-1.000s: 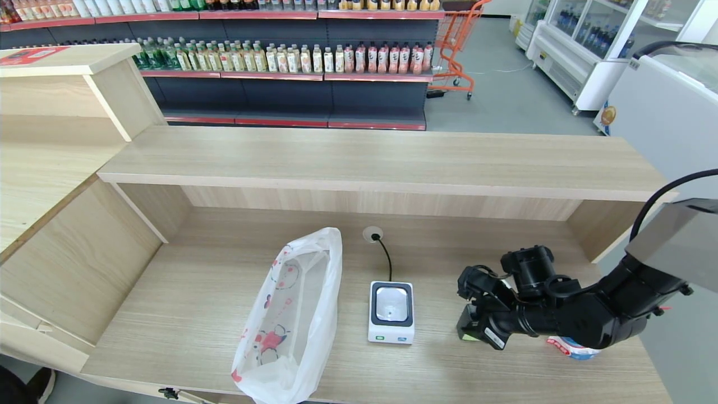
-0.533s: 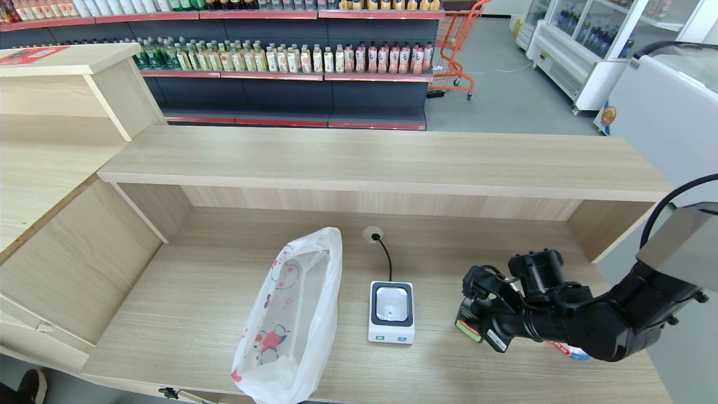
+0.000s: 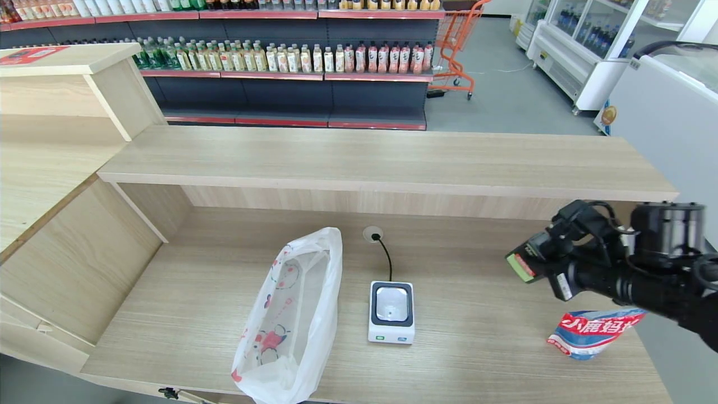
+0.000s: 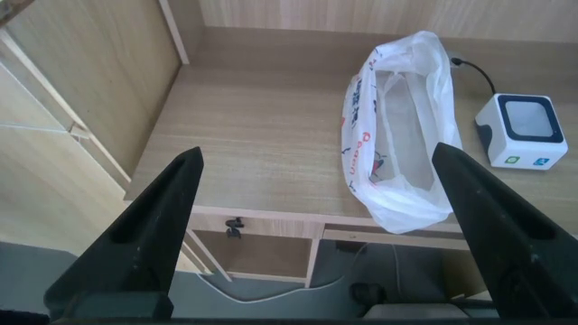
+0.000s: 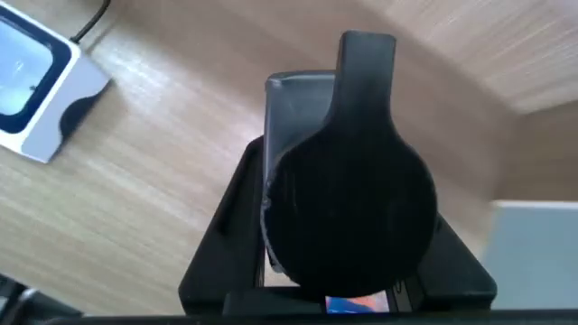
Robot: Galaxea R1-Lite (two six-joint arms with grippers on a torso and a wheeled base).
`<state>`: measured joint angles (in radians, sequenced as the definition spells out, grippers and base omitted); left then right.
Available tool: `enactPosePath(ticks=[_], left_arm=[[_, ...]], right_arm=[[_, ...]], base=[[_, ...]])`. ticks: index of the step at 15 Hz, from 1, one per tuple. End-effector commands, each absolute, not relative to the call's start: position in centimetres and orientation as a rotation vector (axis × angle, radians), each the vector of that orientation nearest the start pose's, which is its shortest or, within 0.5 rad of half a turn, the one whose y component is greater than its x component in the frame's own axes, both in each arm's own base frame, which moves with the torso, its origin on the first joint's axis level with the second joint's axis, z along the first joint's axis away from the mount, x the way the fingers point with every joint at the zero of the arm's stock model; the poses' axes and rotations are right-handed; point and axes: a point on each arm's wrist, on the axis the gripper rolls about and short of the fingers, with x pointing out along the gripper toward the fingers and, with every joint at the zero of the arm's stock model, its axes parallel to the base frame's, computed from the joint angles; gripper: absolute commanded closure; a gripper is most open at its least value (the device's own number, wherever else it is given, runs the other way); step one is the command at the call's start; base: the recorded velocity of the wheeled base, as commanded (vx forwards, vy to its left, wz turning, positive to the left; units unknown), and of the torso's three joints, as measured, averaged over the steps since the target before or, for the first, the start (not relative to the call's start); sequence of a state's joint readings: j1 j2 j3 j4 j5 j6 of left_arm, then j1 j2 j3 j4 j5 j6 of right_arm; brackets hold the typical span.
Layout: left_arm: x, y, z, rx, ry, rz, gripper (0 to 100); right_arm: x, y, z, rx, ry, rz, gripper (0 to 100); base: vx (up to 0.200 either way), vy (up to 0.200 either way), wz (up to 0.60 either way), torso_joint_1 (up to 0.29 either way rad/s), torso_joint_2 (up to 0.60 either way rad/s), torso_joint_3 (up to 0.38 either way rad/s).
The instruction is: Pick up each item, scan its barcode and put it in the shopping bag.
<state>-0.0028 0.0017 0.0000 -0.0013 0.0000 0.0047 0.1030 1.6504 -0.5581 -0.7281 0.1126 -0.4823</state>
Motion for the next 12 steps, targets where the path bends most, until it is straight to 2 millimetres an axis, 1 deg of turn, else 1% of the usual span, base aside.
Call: enactPosePath(ticks=[1,2,3,4,5,6,7,9,10,12], left_arm=[[-2.3,0.0,7.6,0.005,0.000,-0.003,0],[-2.3,0.0,7.6,0.005,0.000,-0.003,0],[-2.3,0.0,7.6,0.005,0.000,-0.003,0],[-2.3,0.0,7.6,0.005,0.000,-0.003,0],[-2.3,0.0,7.6,0.005,0.000,-0.003,0],[-2.3,0.0,7.6,0.005,0.000,-0.003,0],[-2.3,0.0,7.6,0.005,0.000,-0.003,0],[-2.3,0.0,7.6,0.005,0.000,-0.003,0],[-2.3,0.0,7.6,0.005,0.000,-0.003,0],[-2.3,0.0,7.6,0.005,0.000,-0.003,0]], right_arm=[[21.3,1.2,18.3,-0.618,0.067,0.274,100],[20.8,1.3,19.2,-0.723,-0.071,0.352,100],[20.6,1.3,19.9,-0.868,-0.242,0.478,100],[20.3,1.4,20.0,-1.016,-0.377,0.615,100],[20.0,1.7,19.6,-1.148,-0.507,0.745,100],[19.9,2.4,18.8,-1.275,-0.641,0.874,100],[19.6,3.6,17.5,-1.393,-0.781,0.996,100],[19.3,5.0,15.9,-1.629,-0.993,1.049,100],[19.2,6.2,15.0,-1.693,-1.106,1.090,100],[19.1,8.7,13.6,-1.746,-1.314,1.160,100]], base=[[0.000,0.000,0.00,0.000,0.00,0.000],[0.000,0.000,0.00,0.000,0.00,0.000],[0.000,0.000,0.00,0.000,0.00,0.000],[0.000,0.000,0.00,0.000,0.00,0.000],[0.000,0.000,0.00,0.000,0.00,0.000],[0.000,0.000,0.00,0.000,0.00,0.000],[0.000,0.000,0.00,0.000,0.00,0.000],[0.000,0.000,0.00,0.000,0.00,0.000],[0.000,0.000,0.00,0.000,0.00,0.000],[0.000,0.000,0.00,0.000,0.00,0.000]])
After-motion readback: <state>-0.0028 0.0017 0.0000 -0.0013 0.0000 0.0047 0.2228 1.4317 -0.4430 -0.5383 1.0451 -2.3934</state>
